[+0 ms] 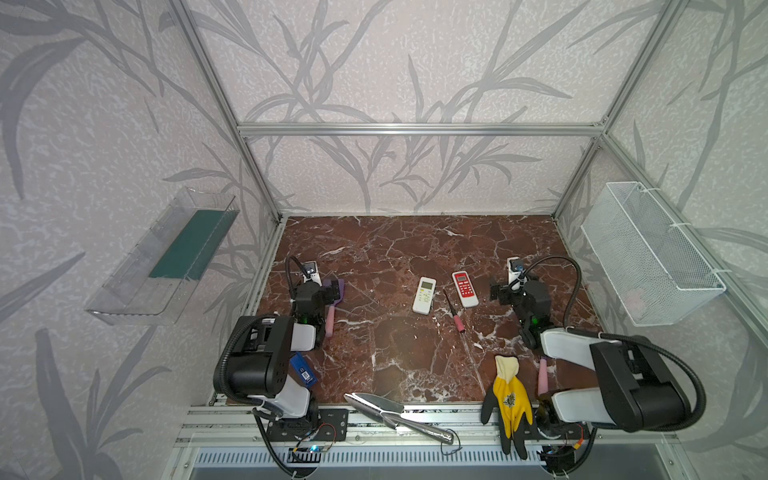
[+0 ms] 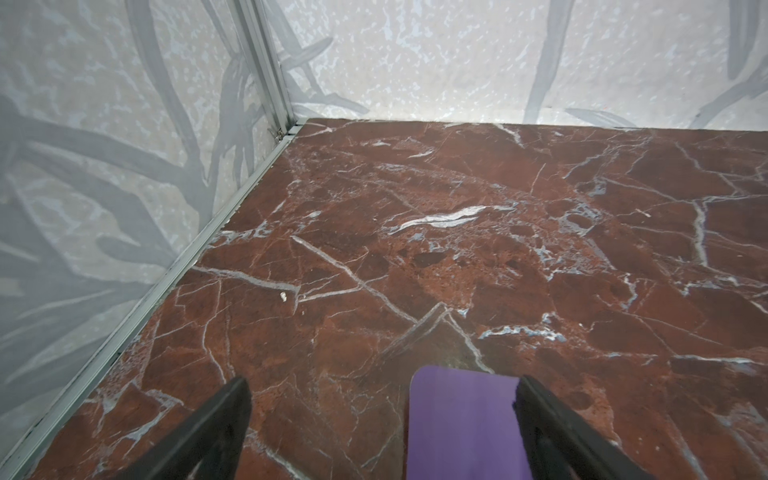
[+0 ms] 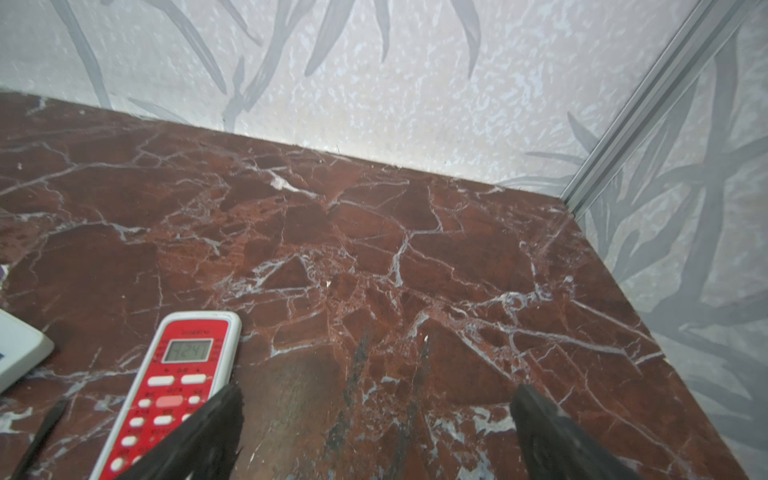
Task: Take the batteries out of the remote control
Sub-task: 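Raise both grippers from the rest pose toward the remotes, then reach the left gripper to the white remote and grasp it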
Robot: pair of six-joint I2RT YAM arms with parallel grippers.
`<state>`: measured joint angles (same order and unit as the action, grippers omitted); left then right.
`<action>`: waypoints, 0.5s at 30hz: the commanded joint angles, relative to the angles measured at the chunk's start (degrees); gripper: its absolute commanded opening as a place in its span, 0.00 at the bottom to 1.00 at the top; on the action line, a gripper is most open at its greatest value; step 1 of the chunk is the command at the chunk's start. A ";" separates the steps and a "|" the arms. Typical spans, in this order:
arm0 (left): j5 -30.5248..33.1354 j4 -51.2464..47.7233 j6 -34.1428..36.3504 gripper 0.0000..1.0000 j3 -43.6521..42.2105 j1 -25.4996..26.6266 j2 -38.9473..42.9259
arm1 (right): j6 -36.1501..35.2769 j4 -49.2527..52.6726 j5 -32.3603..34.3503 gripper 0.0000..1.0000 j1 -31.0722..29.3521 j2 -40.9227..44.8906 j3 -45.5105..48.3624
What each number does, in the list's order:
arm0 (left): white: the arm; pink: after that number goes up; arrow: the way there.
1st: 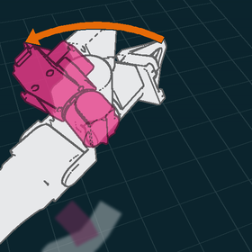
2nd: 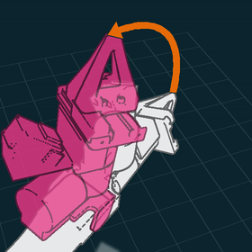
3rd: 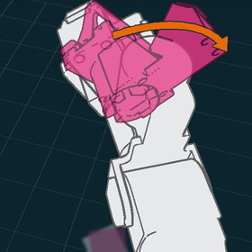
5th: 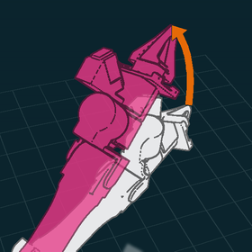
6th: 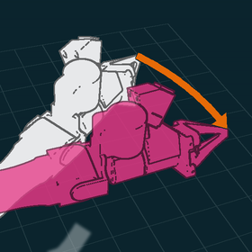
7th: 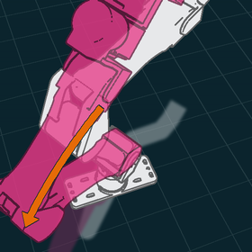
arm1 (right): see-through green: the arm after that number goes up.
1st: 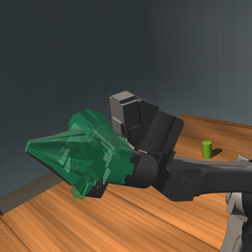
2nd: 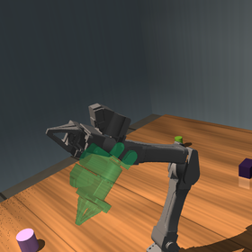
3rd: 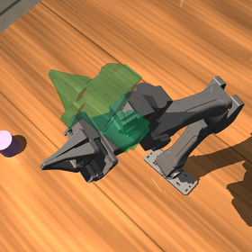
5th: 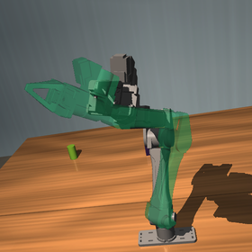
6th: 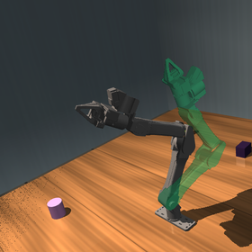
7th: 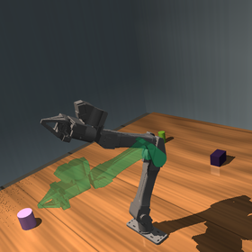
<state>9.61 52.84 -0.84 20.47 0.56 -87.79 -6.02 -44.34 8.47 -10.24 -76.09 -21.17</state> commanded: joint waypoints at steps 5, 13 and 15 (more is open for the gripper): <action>6.96 -29.35 -6.17 1.00 7.89 0.86 15.74 | 9.13 28.80 1.44 0.99 -1.72 11.59 -7.47; 11.82 -56.18 -17.20 1.00 19.32 11.39 17.36 | 22.00 49.92 5.31 0.99 -8.96 16.74 -13.70; 11.36 -60.20 -19.82 0.99 21.00 15.14 16.28 | 24.54 53.87 4.22 0.99 -10.70 17.20 -14.94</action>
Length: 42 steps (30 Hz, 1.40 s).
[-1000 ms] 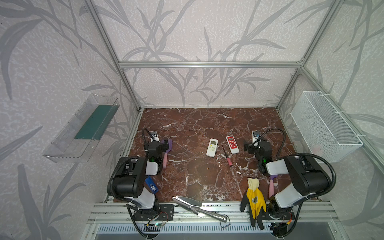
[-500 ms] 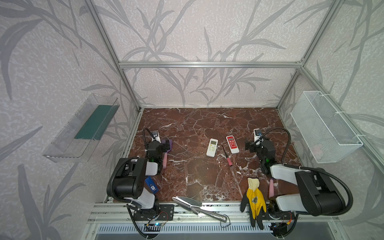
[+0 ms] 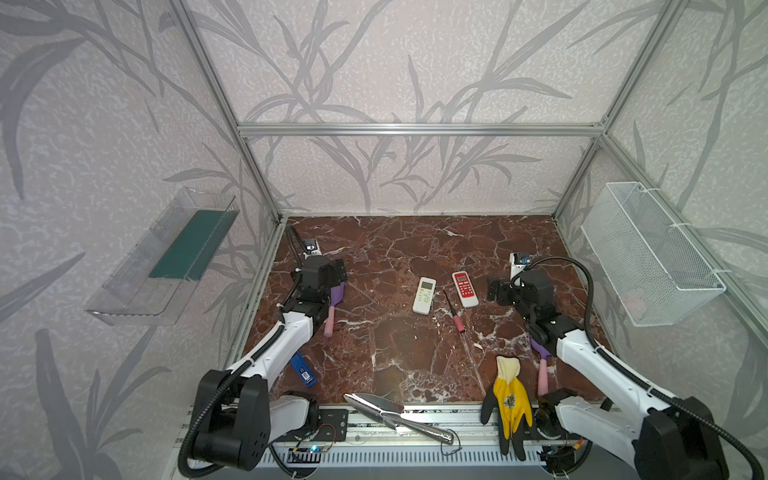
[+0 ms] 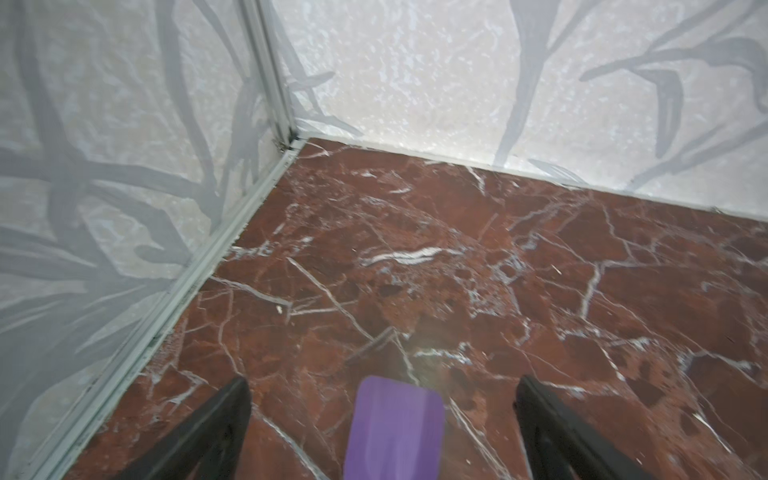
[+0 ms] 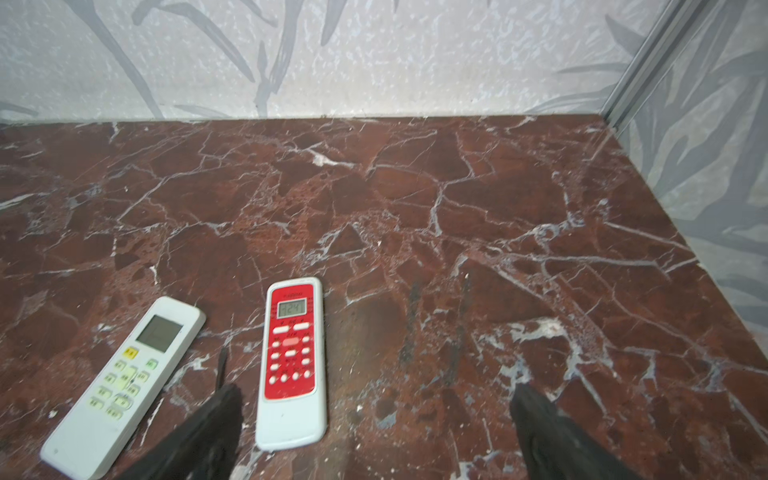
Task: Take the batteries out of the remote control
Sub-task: 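Reach the left gripper to the white remote and grasp it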
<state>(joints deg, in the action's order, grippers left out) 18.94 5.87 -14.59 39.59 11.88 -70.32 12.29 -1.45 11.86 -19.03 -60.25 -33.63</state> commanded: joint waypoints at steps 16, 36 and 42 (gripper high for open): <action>-12.41 -32.18 -8.64 0.99 28.30 22.66 -24.98 | 11.17 26.30 -2.98 0.99 -6.20 -0.09 -6.82; -12.19 -53.40 -8.38 0.96 67.22 29.89 -59.35 | 10.13 24.07 -6.39 0.99 -6.02 0.66 -4.24; -11.38 -56.35 -9.46 0.91 70.57 29.94 -62.34 | 10.04 23.34 -7.16 0.99 -5.98 0.83 -4.08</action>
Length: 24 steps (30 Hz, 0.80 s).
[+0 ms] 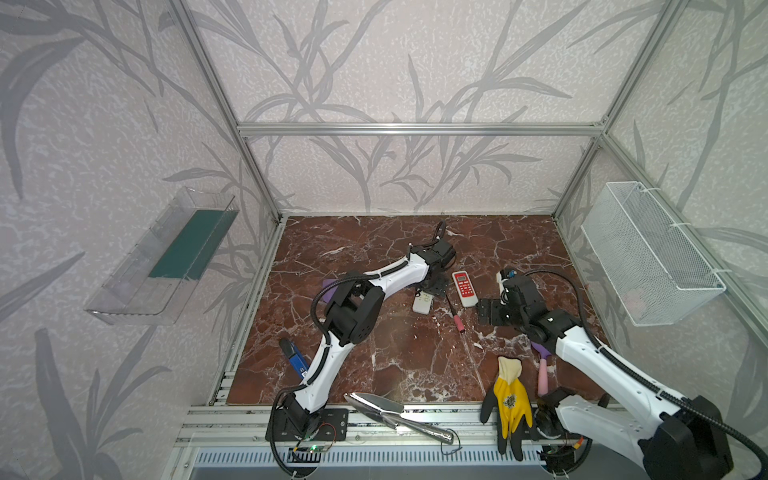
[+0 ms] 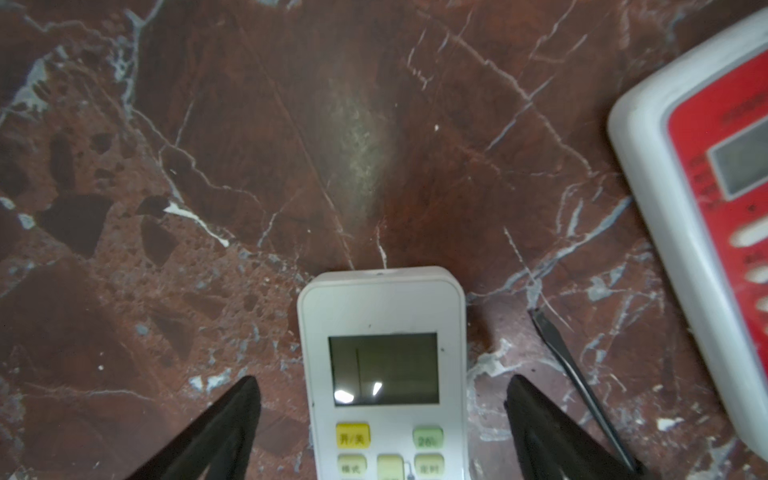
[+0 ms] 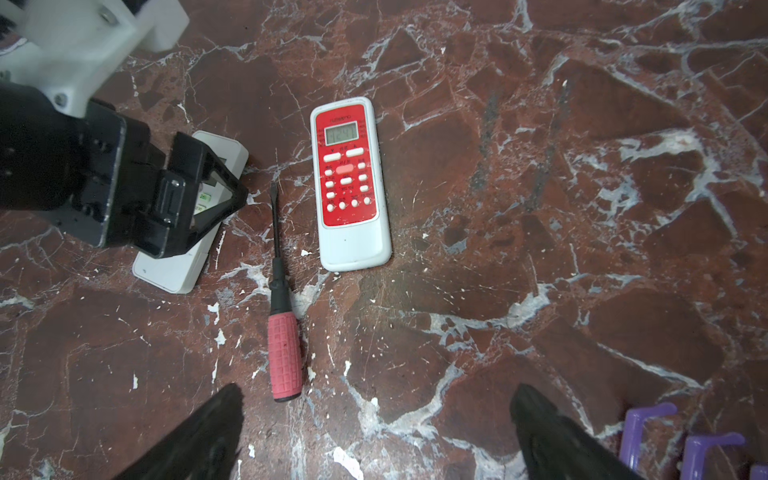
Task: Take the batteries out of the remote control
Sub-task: 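Reach the left gripper to the white remote and grasp it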
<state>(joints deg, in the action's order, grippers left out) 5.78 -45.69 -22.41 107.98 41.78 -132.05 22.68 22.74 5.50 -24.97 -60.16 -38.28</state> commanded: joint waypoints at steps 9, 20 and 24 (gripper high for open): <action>0.49 -7.55 -1.65 0.76 5.44 -0.11 -3.89 | -0.03 -1.57 -1.81 0.99 -0.07 0.91 0.67; -1.87 -6.29 -2.60 0.49 3.30 -0.14 -3.49 | -1.31 -7.20 -5.84 0.99 -0.08 2.56 3.69; -1.15 -2.10 -3.23 0.47 -0.90 -0.18 1.37 | -2.15 -15.62 -11.13 0.99 -0.08 3.36 7.53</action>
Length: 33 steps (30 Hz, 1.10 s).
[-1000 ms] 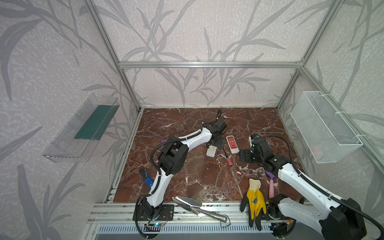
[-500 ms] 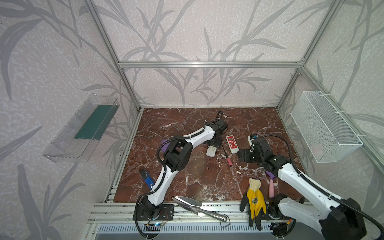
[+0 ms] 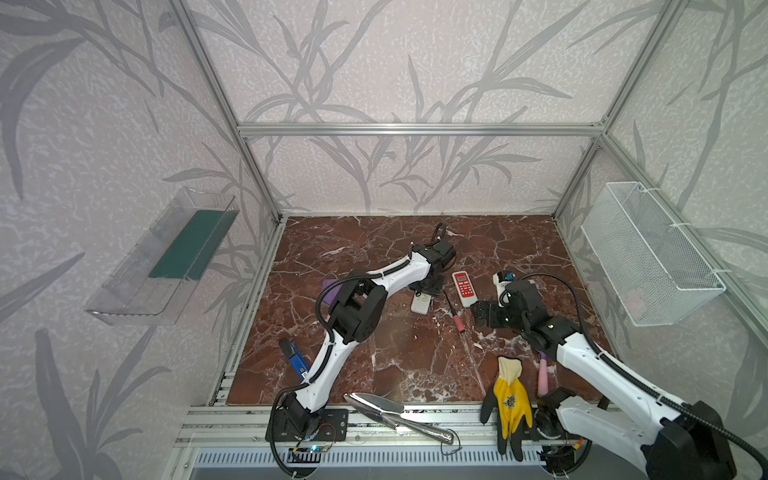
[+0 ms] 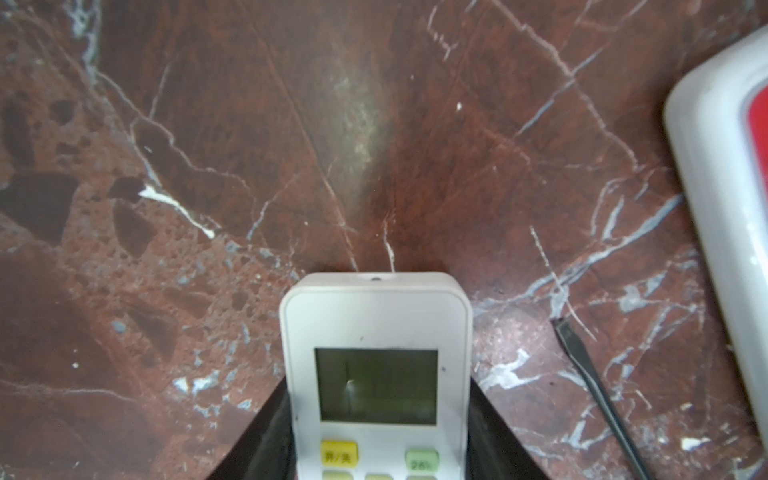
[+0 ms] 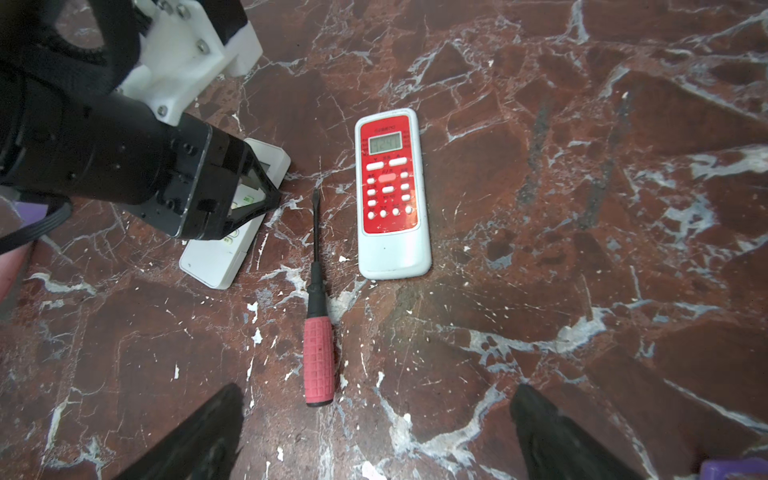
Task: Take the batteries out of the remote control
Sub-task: 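Reach the left gripper to the white remote and grasp it, then lift the white remote with the left gripper while the right gripper approaches it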
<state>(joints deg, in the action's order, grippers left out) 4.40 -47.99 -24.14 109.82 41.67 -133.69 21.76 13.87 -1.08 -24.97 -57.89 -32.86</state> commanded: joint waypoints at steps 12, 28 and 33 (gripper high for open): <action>-2.19 18.62 -7.34 0.46 -22.01 -0.05 25.69 | 5.82 -27.40 -16.43 1.00 -0.36 0.77 7.37; -4.72 45.18 -18.84 0.46 -52.18 0.04 51.56 | 7.23 -33.50 -17.78 0.73 -13.90 -14.70 -4.38; -3.50 46.23 -18.60 0.46 -54.17 0.01 54.58 | 5.33 -30.25 -14.15 0.62 -19.38 -20.95 -10.54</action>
<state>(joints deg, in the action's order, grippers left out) -0.95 -5.08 -41.39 56.64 41.60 -81.36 28.38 -17.19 -17.58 -42.22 -77.12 -40.25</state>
